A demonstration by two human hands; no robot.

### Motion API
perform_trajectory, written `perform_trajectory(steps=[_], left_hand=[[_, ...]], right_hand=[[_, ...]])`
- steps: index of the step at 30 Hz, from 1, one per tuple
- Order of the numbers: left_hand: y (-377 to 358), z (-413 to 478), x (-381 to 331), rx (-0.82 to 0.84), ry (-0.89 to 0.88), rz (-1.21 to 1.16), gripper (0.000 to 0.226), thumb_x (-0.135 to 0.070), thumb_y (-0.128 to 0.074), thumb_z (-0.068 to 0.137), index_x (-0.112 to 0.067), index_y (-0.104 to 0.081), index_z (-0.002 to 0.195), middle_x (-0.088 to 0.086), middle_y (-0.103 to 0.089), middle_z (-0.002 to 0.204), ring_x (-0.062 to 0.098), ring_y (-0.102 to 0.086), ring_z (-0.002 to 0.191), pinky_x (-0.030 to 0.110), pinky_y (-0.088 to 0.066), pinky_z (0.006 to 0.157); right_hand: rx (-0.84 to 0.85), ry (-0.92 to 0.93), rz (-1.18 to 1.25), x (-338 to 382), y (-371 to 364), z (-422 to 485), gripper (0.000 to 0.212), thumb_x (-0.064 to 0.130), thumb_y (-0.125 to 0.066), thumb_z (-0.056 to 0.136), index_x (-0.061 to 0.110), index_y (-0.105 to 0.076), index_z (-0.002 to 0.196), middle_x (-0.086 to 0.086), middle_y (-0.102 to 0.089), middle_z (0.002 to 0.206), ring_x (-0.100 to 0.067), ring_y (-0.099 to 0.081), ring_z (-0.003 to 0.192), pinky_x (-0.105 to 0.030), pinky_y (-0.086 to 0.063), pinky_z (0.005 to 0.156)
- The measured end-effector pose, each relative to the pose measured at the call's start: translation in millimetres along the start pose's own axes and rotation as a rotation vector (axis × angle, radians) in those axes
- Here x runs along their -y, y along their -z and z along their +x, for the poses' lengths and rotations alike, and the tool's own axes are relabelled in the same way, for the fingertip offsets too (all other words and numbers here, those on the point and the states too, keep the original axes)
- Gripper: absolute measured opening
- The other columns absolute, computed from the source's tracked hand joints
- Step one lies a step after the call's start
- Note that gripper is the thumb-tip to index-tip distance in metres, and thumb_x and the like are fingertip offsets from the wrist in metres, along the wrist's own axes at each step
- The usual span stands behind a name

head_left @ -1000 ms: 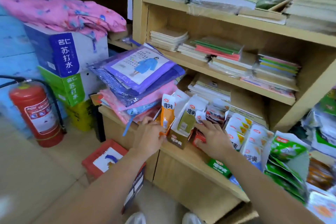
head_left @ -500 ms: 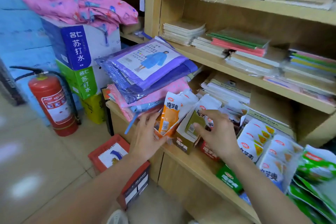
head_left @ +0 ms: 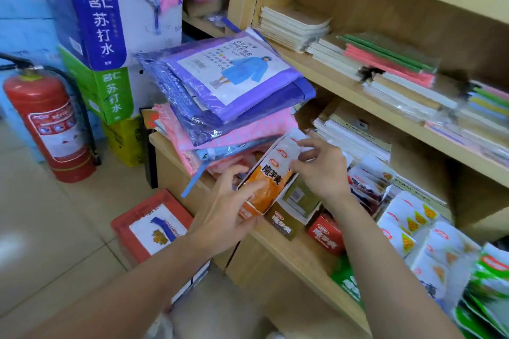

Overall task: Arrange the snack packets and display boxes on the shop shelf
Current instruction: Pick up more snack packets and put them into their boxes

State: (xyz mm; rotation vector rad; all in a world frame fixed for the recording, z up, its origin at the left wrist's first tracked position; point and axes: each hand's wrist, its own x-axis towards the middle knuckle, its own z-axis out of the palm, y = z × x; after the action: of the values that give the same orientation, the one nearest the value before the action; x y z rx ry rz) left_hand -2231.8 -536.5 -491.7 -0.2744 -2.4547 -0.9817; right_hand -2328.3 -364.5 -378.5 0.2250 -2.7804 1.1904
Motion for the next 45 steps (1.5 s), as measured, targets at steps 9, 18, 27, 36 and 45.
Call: perform_trajectory(steps=[9, 18, 27, 36, 45], left_hand=[[-1, 14, 1, 0.052, 0.151, -0.077, 0.077, -0.054, -0.08, 0.068, -0.029, -0.055, 0.136, -0.01, -0.049, 0.126, 0.008, -0.049, 0.116, 0.022, -0.038, 0.089], [0, 29, -2, -0.009, 0.245, -0.155, 0.028, -0.031, -0.076, 0.088, -0.037, -0.068, 0.114, -0.016, -0.06, 0.119, 0.004, -0.057, 0.107, 0.031, -0.049, 0.09], [3, 43, -4, -0.057, 0.162, -0.009, 0.028, -0.029, -0.07, 0.09, -0.038, -0.064, 0.117, -0.02, -0.055, 0.113, 0.008, -0.059, 0.102, 0.036, -0.054, 0.078], [15, 120, -18, 0.344, -0.368, 0.608, 0.061, -0.042, -0.065, 0.09, -0.031, -0.045, 0.146, -0.011, -0.043, 0.15, 0.021, -0.03, 0.135, 0.043, -0.033, 0.108], [8, 157, -20, 0.479, -0.3, 0.641, 0.08, -0.059, -0.079, 0.07, -0.036, -0.043, 0.138, -0.01, -0.047, 0.128, 0.018, -0.036, 0.116, 0.033, -0.03, 0.093]], right_hand=[[-0.159, 0.016, 0.08, -4, 13, -3, 0.022, 0.006, -0.07, 0.081, 0.015, -0.072, 0.101, 0.003, -0.072, 0.075, -0.012, -0.068, 0.067, -0.03, -0.058, 0.067], [-0.05, 0.136, -0.059, -16, 17, 0, 0.013, 0.021, -0.083, 0.079, 0.017, -0.071, 0.08, 0.006, -0.069, 0.076, -0.008, -0.067, 0.071, -0.03, -0.06, 0.07], [-0.191, -0.018, 0.508, -10, 47, -2, 0.024, -0.002, -0.07, 0.088, 0.013, -0.067, 0.107, -0.008, -0.064, 0.069, -0.025, -0.066, 0.063, -0.033, -0.057, 0.064], [-0.182, -0.049, 0.499, -33, 58, -5, 0.021, -0.006, -0.065, 0.089, 0.01, -0.074, 0.099, -0.007, -0.053, 0.071, -0.026, -0.072, 0.063, -0.03, -0.057, 0.064], [-0.186, -0.084, 0.509, -46, 72, -3, 0.027, -0.002, -0.07, 0.088, 0.007, -0.069, 0.114, -0.023, -0.068, 0.085, -0.021, -0.071, 0.062, -0.037, -0.06, 0.072]])
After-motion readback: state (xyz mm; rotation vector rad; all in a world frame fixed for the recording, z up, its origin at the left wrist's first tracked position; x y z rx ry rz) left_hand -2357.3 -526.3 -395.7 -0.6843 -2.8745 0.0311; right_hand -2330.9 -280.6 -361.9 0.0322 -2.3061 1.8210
